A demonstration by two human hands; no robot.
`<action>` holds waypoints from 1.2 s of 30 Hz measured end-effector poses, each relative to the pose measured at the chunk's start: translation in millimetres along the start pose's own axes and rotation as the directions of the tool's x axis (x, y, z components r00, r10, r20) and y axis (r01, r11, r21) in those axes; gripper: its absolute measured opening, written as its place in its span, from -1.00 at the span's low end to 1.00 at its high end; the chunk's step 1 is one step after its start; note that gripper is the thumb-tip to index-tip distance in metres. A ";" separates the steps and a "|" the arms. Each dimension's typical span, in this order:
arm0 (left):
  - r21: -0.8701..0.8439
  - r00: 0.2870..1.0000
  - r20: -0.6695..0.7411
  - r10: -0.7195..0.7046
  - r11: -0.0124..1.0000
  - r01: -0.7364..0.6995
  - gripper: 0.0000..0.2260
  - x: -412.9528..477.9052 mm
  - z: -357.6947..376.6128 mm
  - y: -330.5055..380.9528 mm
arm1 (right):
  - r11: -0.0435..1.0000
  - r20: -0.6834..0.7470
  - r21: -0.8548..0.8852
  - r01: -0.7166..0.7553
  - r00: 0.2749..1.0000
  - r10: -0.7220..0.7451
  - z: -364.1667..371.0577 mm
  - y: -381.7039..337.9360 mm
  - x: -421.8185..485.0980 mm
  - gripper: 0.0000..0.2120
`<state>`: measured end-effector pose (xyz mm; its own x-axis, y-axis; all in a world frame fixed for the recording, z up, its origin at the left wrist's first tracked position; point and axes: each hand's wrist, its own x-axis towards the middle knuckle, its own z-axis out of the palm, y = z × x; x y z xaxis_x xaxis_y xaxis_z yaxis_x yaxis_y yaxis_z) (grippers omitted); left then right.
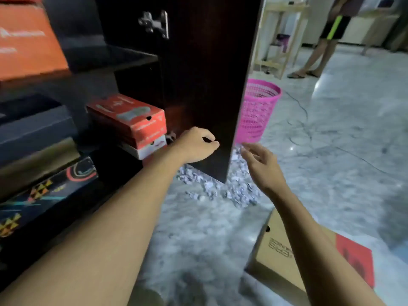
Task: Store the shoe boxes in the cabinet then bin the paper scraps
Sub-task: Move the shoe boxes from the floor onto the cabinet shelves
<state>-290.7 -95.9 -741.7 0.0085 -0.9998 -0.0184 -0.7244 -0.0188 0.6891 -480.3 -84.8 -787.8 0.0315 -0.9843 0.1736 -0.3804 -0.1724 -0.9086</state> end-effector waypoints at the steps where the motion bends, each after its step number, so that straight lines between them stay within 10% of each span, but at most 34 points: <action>1: -0.022 0.997 0.072 0.004 1.000 -0.002 -0.74 2.5 28.7 5.1 | 0.998 -0.030 -0.033 -0.056 0.998 0.055 -14.9 19.3 -9.5 -0.68; 11: -0.110 0.808 0.580 -0.107 0.972 0.208 -0.28 -19.6 263.4 1.2 | 0.639 -0.371 -0.393 -0.661 0.750 0.548 -110.5 198.7 -108.3 -0.50; 18: -0.130 0.784 0.576 -0.231 0.921 0.367 -0.38 -42.1 329.5 -29.8 | 0.391 -0.509 -0.248 -0.886 0.463 0.726 -136.5 256.2 -159.1 -0.19; 25: 0.014 0.870 0.287 -0.401 0.910 0.414 -0.51 -38.8 323.8 -66.6 | 0.649 -0.542 0.040 -0.760 0.529 0.653 -141.6 272.5 -173.2 -0.14; 30: -0.153 0.778 0.423 -0.464 0.810 0.566 -0.47 -46.5 319.9 -90.7 | 0.534 -0.216 0.377 -0.757 0.489 0.845 -141.8 298.8 -186.4 -0.40; 36: -0.249 0.780 0.405 -0.476 0.764 0.595 -0.49 -51.7 296.1 -102.6 | 0.560 0.036 0.541 -0.628 0.682 0.730 -144.4 275.5 -192.8 -0.70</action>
<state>-420.9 -40.0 -1026.0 0.0721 -0.7683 -0.6360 -0.3771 -0.6113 0.6958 -724.6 62.9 -1016.8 -0.2229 -0.7988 -0.5588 0.2669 0.5013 -0.8231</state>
